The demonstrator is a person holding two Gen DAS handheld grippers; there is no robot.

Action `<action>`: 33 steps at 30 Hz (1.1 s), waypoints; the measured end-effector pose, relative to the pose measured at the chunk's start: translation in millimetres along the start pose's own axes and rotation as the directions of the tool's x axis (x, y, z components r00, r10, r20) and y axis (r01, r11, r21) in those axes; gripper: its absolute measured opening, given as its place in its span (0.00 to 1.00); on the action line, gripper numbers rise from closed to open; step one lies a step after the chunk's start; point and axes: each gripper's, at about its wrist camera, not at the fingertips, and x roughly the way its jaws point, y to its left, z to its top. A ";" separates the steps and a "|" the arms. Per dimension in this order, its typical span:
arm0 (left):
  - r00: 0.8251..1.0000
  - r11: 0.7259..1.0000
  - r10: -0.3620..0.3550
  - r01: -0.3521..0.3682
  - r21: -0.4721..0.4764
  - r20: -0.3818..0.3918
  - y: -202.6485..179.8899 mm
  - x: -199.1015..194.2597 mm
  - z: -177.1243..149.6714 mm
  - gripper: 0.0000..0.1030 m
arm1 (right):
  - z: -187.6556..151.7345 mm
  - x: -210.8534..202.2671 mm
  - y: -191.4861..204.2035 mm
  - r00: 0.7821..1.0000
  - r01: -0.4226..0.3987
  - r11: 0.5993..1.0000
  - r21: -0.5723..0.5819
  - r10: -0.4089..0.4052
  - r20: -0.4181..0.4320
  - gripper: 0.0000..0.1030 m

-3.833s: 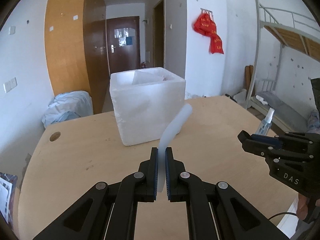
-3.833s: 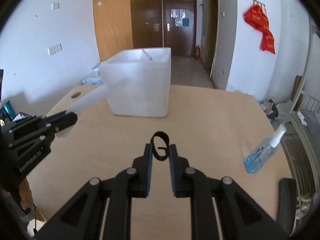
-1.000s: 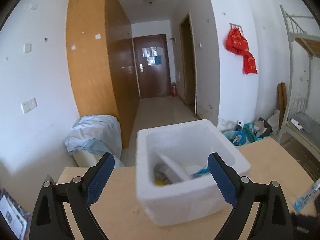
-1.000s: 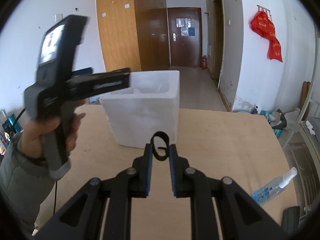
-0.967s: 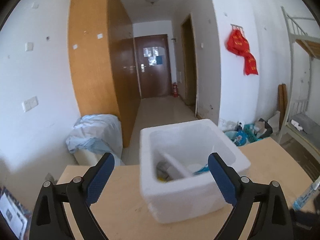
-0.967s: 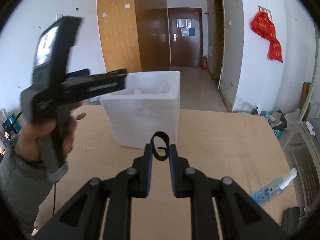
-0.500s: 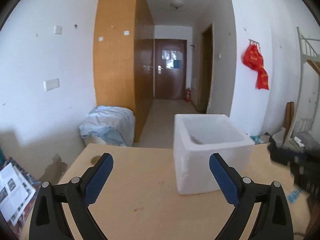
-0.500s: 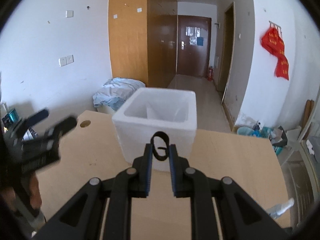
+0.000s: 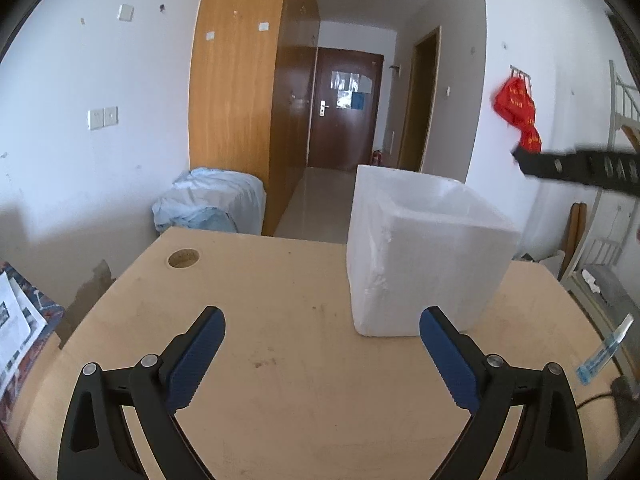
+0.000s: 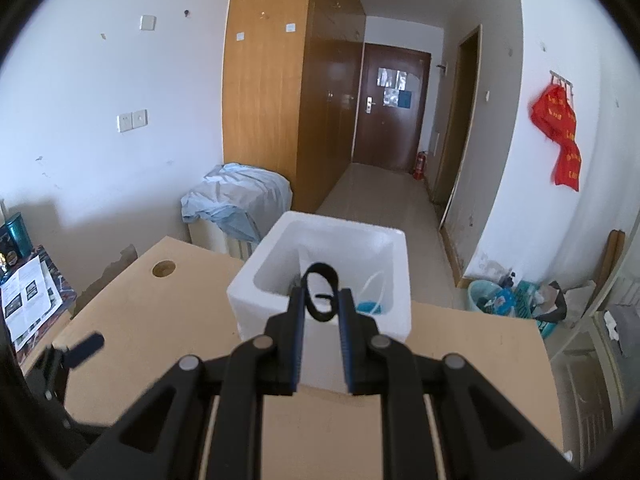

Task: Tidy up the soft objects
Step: 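Carry the black hair tie over the box and open the right tool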

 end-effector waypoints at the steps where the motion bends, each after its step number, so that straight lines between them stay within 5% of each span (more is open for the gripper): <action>1: 1.000 1.000 -0.001 0.001 0.002 0.002 0.3 1.1 -1.3 0.95 | 1.6 1.7 0.9 1.000 0.001 1.000 0.000 -0.001 0.002 0.19; 33: 0.998 0.998 -0.058 0.058 -0.015 0.013 9.4 15.5 -8.3 0.95 | 27.1 99.4 3.6 0.991 0.035 0.999 0.021 -0.032 -0.132 0.19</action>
